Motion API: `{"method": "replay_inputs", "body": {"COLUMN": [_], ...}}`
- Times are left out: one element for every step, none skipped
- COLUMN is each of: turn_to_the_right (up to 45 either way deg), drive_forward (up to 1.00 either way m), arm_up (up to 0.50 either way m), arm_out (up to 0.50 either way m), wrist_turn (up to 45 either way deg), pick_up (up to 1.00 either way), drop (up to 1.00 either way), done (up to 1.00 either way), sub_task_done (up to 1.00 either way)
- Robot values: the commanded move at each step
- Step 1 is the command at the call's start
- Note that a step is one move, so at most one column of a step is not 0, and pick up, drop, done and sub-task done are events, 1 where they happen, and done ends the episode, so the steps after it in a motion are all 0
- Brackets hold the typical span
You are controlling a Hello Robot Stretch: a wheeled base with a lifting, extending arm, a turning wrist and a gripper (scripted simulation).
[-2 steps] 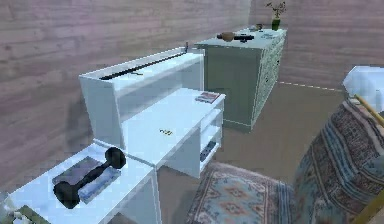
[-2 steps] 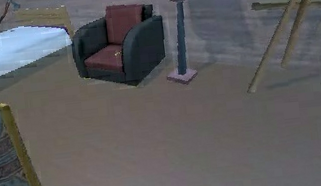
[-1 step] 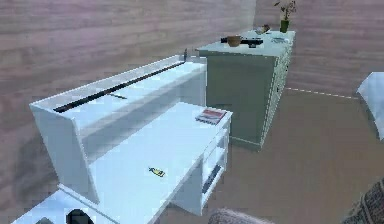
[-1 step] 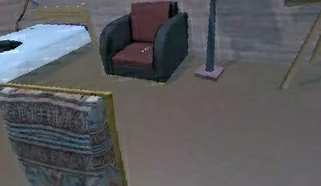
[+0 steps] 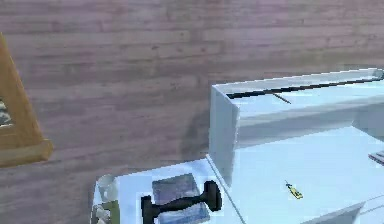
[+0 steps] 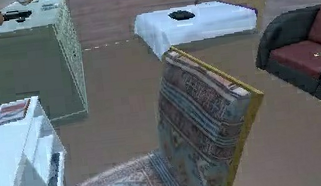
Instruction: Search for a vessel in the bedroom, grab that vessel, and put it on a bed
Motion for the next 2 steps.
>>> {"method": "replay_inputs", "body": {"turn_to_the_right": [-45.0, -45.0], "drive_forward": [0.0, 0.0], "arm_up": [0.0, 0.0], "arm_out": [0.0, 0.0], "wrist_turn": [0.0, 0.0], "pick_up": [0.0, 0.0], "drop": [0.0, 0.0], "done": [0.0, 0.0], "sub_task_done": [0.0, 0.0]}}
